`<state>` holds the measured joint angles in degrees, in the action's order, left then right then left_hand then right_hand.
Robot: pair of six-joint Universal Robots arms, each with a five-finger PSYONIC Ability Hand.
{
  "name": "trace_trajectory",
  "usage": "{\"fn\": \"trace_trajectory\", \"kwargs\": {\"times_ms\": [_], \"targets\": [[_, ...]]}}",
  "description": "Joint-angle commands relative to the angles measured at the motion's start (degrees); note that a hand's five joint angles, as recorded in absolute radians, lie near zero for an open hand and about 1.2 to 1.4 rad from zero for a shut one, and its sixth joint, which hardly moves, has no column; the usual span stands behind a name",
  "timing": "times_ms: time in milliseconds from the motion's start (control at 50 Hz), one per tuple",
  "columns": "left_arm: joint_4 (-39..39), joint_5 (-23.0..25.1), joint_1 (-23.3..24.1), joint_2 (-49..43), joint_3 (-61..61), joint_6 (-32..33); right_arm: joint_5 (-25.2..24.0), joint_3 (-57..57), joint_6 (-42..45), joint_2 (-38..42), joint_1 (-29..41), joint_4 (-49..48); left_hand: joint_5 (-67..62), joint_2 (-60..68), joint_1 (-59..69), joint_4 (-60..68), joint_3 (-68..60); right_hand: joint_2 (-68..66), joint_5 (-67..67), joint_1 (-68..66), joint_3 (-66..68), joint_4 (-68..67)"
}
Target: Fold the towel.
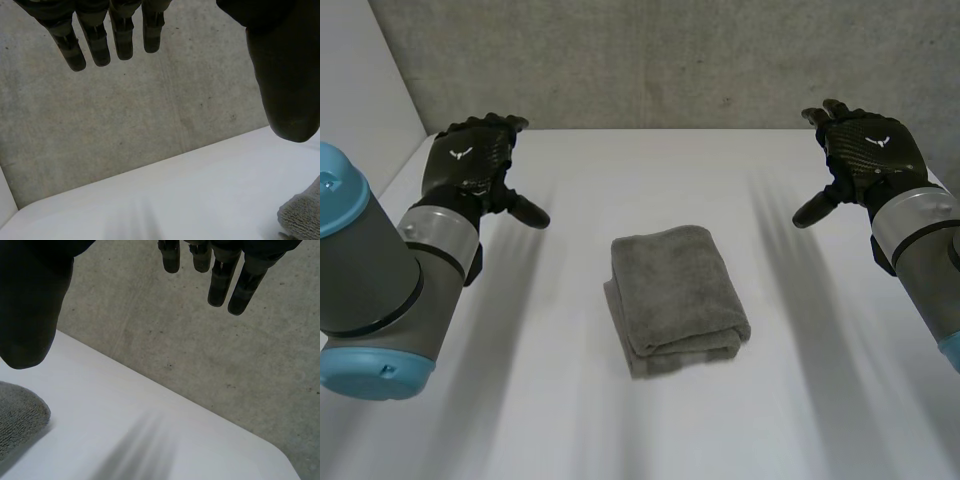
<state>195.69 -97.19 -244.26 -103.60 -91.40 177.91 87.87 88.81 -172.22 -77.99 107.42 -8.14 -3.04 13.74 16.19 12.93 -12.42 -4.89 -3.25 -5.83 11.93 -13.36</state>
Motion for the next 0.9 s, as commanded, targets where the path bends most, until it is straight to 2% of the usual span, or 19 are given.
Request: {"fn": "trace_trajectory", "kwargs": {"times_ms": [20,540,900], "targets": [[0.13,0.07,0.01,0.07,-0.36,0.24,-0.16,0.13,-0.04,0.12,-0.02,-0.03,2.99,-3.7,-6.14,-2.93,2.42,4.89,3.25,5.83,-1.93,3.36],[0.04,0.07,0.1,1.21,-0.53,0.59,-0.16,-0.3,0.48,-0.14,-0.11,0.06,2.99,-3.7,-6.14,-2.93,2.42,4.89,3.25,5.83,-1.93,3.36],[-3.65,0.07,0.01,3.14,0.61,0.68,-0.07,-1.97,3.12,-0.23,-0.11,2.69,2.99,-3.7,-6.14,-2.93,2.42,4.89,3.25,5.83,-1.93,3.36]]}}
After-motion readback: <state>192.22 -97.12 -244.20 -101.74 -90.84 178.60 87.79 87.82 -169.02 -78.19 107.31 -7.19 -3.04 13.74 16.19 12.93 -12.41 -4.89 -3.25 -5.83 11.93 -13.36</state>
